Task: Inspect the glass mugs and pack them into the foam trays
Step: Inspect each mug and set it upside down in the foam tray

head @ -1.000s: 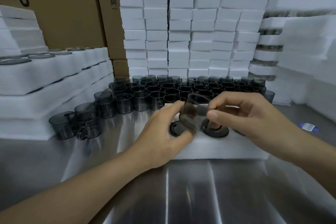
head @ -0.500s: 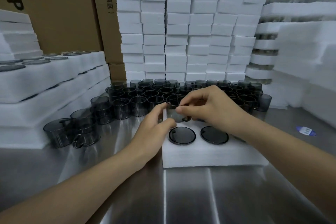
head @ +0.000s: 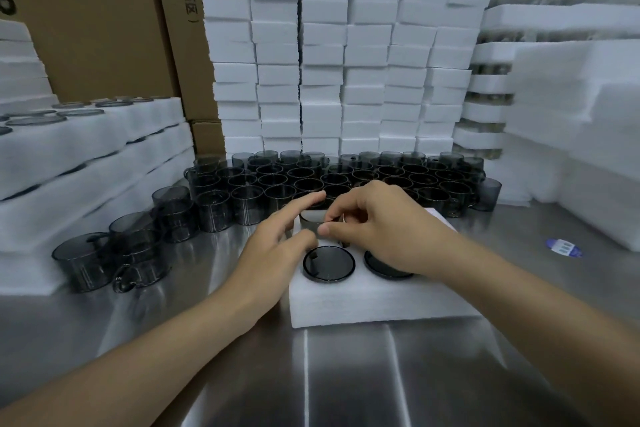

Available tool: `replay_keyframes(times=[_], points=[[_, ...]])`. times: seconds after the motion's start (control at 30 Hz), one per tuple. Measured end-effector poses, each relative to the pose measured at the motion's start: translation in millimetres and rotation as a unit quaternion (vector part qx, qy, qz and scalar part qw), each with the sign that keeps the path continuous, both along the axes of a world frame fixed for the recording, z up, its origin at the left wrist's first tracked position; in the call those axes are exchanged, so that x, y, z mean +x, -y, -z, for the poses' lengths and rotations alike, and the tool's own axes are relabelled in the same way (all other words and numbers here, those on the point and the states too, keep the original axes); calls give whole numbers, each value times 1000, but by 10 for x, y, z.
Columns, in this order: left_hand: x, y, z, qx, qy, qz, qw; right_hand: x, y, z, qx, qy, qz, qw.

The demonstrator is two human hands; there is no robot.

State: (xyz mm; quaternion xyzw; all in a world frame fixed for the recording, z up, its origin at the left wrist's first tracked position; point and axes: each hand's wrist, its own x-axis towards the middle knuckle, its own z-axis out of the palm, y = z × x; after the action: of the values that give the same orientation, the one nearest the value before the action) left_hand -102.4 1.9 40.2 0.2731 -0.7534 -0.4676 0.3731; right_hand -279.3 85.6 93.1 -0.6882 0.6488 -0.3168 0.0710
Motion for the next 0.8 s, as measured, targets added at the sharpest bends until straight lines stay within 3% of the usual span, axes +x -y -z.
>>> replay_keyframes(times=[0.23,0.6,0.7,0.8], points=[[43,-23,-20,-28,18,-1,999,86,-95,64,-11,-115,36,993],[56,140,49,-76,90,4,993,69,-63,94,51,-159,71,983],[48,150,59,-77,94,7,993,86,-72,130,20,-197,77,977],[62,134,81,-76,86,-5,993,95,-140,171,-56,-176,80,980]])
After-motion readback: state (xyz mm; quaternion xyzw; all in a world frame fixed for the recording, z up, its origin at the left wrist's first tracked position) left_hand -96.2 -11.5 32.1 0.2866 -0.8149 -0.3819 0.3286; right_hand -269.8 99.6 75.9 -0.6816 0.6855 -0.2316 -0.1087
